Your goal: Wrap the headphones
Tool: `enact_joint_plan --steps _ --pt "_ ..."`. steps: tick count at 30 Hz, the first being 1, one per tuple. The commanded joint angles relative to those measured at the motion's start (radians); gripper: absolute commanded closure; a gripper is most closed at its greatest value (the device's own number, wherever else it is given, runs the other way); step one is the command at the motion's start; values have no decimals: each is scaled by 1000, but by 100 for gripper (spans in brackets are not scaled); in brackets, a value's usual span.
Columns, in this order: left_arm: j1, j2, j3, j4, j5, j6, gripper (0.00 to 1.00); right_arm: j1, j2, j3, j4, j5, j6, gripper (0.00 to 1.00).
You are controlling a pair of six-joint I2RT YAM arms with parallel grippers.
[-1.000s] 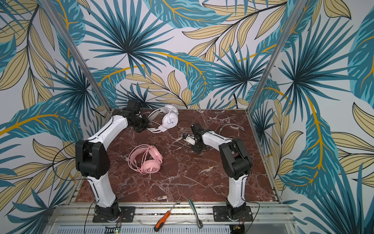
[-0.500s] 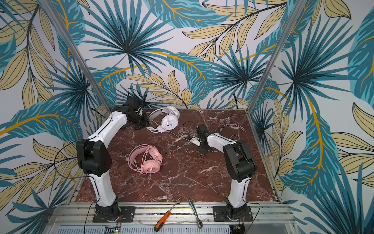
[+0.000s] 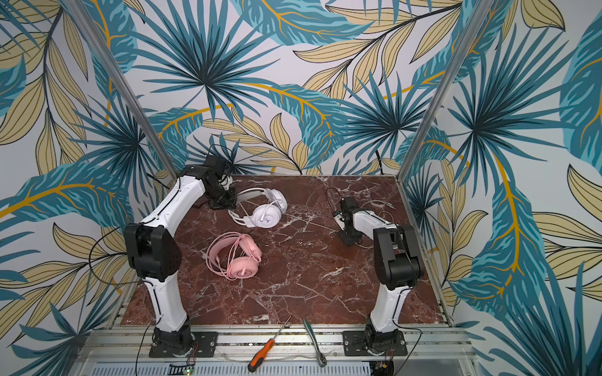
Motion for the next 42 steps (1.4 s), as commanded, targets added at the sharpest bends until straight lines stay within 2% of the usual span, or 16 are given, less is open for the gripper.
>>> enact_joint_plan --steps 1,5,8,11,15,18,22,31,36,39,42 --pt "-4 -2 26 -43 -79 81 100 -18 -18 10 -52 20 115 100" --pt "-21 4 36 -59 -152 130 100 -54 -10 33 -67 32 207 100" --pt "-39 7 39 -62 -169 168 100 -57 -10 56 -81 -50 199 100" --pt "-66 12 49 -63 -163 214 100 -56 -63 35 -20 -175 199 90" --pt "-111 26 64 -62 -145 299 100 -56 -132 26 50 -331 190 68" --pt "-140 35 75 -61 -153 347 100 -49 -149 52 49 -399 161 60" --pt "-160 42 90 -63 -152 379 100 -29 -169 67 74 -489 117 55" --pt "-231 26 147 -62 -265 450 100 40 -209 55 248 -688 116 48" --pt "-273 -5 154 -61 -266 486 100 70 -206 16 468 -788 183 37" --pt "-291 -23 134 -61 -264 498 100 86 -171 24 554 -813 210 33" --pt "-309 -43 122 -60 -260 508 100 114 -118 66 544 -802 192 32"
